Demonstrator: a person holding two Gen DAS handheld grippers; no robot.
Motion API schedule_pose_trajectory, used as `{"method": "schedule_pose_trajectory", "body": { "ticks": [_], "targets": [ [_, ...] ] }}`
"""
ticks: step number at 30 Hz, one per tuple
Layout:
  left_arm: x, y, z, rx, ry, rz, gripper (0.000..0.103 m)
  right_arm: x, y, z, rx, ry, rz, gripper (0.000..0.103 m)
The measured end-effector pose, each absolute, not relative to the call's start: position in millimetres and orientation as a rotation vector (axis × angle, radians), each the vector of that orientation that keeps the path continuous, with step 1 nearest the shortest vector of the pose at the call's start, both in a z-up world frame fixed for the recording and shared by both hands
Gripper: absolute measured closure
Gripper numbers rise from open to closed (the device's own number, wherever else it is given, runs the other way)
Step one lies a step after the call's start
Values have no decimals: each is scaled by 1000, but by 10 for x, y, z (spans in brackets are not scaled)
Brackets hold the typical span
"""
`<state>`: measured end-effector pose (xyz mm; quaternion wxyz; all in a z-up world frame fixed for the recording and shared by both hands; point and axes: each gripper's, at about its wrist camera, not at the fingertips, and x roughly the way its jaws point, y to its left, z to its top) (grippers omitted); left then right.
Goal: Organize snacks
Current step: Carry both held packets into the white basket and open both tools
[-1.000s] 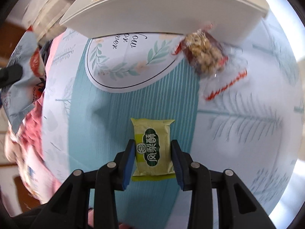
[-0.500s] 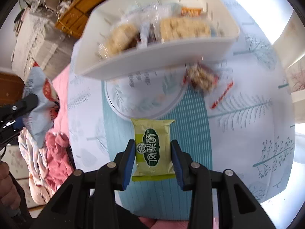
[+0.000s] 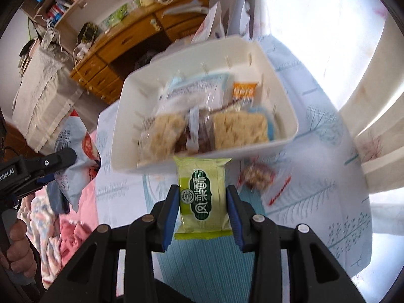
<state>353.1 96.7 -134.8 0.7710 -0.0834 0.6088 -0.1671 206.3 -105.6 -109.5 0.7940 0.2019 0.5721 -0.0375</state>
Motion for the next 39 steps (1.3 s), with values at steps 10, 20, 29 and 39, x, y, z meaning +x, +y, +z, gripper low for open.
{"method": "schedule_pose_trajectory", "body": {
  "ticks": [10,20,29,39],
  "targets": [
    [3868,706,-1589,-187,1271,-513,49,2265,-1081,-1087,382,1144,-158,66],
    [3973,681,-1693,-229,1219,-569,49,2417,-1111,-1085,352,1094,-156,65],
    [3959,737,-1637,-239,1209,-522,23,2444,-1087,-1069,319,1115,-131,55],
    [3603,742,-1514,-240,1232,-446,16,2214,-1140,-929,331,1070,-91,50]
  ]
}}
